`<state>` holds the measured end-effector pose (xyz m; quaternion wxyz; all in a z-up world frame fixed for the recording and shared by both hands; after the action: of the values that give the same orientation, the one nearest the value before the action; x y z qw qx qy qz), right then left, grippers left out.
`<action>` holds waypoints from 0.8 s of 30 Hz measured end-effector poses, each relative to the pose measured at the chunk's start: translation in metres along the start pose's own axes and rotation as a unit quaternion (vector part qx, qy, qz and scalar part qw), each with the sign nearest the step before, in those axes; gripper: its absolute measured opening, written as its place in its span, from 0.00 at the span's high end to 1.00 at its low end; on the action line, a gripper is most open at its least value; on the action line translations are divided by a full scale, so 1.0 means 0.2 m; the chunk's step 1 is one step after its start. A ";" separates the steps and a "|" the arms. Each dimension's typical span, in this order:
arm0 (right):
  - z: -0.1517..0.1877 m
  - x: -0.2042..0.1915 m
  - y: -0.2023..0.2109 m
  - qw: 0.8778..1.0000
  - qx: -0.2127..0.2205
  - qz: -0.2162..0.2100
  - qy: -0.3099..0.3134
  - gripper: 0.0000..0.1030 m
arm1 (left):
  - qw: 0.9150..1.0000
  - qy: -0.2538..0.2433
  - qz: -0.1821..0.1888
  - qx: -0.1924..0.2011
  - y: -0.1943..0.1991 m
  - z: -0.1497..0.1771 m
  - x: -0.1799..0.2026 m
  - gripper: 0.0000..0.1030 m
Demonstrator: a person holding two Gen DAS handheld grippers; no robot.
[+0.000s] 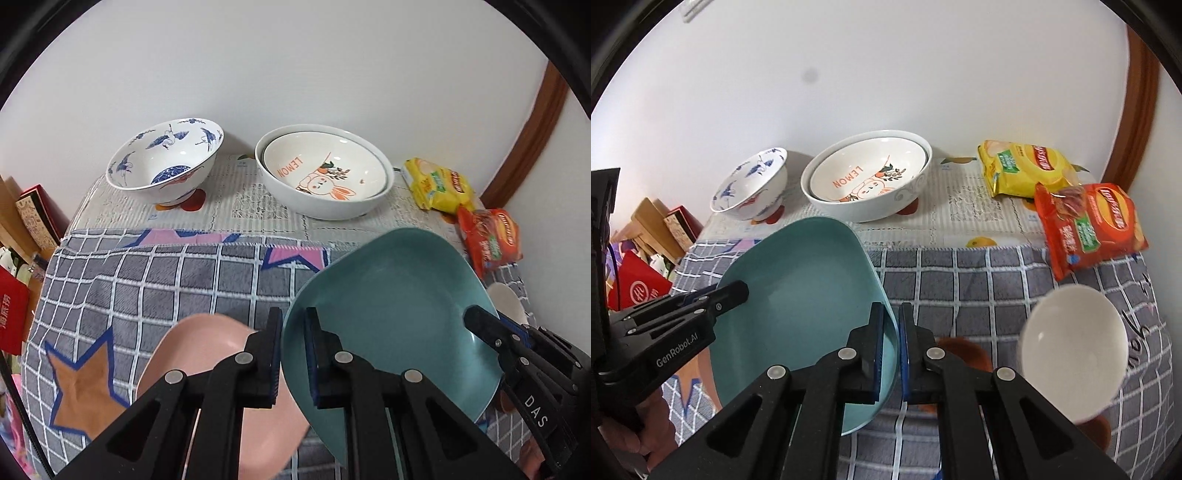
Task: Organize plates and bowls
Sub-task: 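Carry the teal plate over and lower it onto the pink plate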
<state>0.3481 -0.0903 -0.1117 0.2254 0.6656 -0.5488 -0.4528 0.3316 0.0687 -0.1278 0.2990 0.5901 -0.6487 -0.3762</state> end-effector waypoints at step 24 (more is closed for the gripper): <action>0.26 -0.12 0.38 0.999 0.027 -0.026 -0.009 0.92 | 0.999 0.009 -0.012 0.032 0.40 0.24 -0.05 0.89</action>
<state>0.2641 -0.0798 -0.0687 0.1904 0.6815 -0.5451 -0.4496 0.2500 0.0868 -0.0851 0.2812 0.6103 -0.6508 -0.3535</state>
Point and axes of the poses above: each gripper's, at about its wrist camera, not at the fingertips, and y roughly against the way its jaws point, x to its right, z to its underside, the point moved 6 cm from there along -y, roughly the way its jaws point, and after that the axes turned 15 degrees about -y, right-handed, at the moved point
